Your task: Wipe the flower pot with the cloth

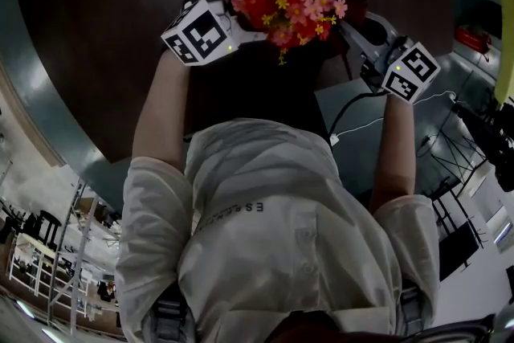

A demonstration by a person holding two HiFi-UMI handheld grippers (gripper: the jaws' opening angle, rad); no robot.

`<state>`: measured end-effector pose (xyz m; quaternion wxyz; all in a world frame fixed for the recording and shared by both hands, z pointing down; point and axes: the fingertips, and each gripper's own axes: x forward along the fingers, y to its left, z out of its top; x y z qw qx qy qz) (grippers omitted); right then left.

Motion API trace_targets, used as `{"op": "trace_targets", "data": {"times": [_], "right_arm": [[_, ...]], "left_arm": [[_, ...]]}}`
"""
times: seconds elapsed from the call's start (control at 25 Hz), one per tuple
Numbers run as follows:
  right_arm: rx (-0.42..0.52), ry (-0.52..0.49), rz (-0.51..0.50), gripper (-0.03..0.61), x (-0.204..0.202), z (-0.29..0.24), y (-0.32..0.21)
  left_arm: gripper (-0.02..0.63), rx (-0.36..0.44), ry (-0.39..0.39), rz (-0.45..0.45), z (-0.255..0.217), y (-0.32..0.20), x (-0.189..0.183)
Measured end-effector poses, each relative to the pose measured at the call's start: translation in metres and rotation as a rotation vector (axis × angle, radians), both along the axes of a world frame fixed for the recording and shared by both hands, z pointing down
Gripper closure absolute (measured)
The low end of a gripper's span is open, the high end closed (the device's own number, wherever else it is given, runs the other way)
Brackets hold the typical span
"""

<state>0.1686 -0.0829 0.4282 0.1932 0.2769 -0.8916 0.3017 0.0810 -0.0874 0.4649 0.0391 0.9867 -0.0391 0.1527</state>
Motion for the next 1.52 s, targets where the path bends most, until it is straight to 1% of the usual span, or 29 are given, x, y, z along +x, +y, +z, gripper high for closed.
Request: {"op": "trace_targets", "data": {"times": [0.16, 0.24, 0.36, 0.44, 0.56, 0.64, 0.72, 0.8, 0.92, 1.0, 1.08, 1.16, 1.24, 1.32, 1.44, 1.52], "right_arm": [[0.007, -0.011, 0.007, 0.528, 0.002, -0.005, 0.001], [0.015, -0.012, 0.006, 0.528, 0.005, -0.01, 0.005], [0.032, -0.024, 0.013, 0.528, 0.006, -0.019, 0.004], [0.047, -0.03, 0.015, 0.528, 0.003, -0.024, 0.001], [0.073, -0.038, 0.003, 0.528, -0.006, -0.037, 0.001], [0.075, -0.047, 0.015, 0.528, -0.012, -0.046, -0.001], [0.054, -0.066, 0.055, 0.528, -0.029, -0.05, -0.005], [0.048, -0.095, 0.086, 0.529, -0.066, -0.06, -0.007], [0.133, -0.128, 0.079, 0.528, -0.126, -0.087, -0.011], [0.188, -0.14, 0.075, 0.528, -0.147, -0.1, -0.018], [0.232, -0.136, 0.045, 0.529, -0.156, -0.108, -0.018], [0.285, -0.104, -0.021, 0.529, -0.161, -0.115, -0.013], [0.321, -0.072, -0.094, 0.528, -0.169, -0.12, -0.005], [0.345, -0.057, -0.166, 0.529, -0.179, -0.119, 0.009], [0.39, -0.039, -0.272, 0.529, -0.197, -0.113, 0.031], [0.384, -0.041, -0.337, 0.528, -0.209, -0.108, 0.043]], "left_arm": [[0.083, 0.004, -0.01, -0.053, 0.002, 0.0, 0.0], [0.083, -0.002, 0.008, -0.097, -0.001, 0.0, 0.0], [0.084, -0.04, 0.081, -0.179, -0.017, -0.005, -0.008], [0.084, -0.063, 0.152, -0.235, -0.036, -0.012, -0.018], [0.084, -0.086, 0.261, -0.31, -0.082, -0.018, -0.033], [0.084, -0.087, 0.307, -0.353, -0.12, -0.021, -0.039], [0.083, -0.068, 0.319, -0.393, -0.158, -0.024, -0.05], [0.083, -0.042, 0.308, -0.426, -0.187, -0.024, -0.066], [0.084, -0.014, 0.269, -0.474, -0.214, -0.025, -0.091], [0.084, -0.009, 0.254, -0.503, -0.22, -0.029, -0.1], [0.084, -0.014, 0.257, -0.531, -0.224, -0.031, -0.104], [0.084, -0.009, 0.26, -0.56, -0.231, -0.032, -0.107], [0.084, 0.013, 0.257, -0.588, -0.238, -0.033, -0.109], [0.083, 0.027, 0.26, -0.617, -0.239, -0.034, -0.111], [0.084, 0.022, 0.282, -0.64, -0.236, -0.034, -0.111], [0.084, 0.025, 0.279, -0.637, -0.235, -0.033, -0.111]]}}
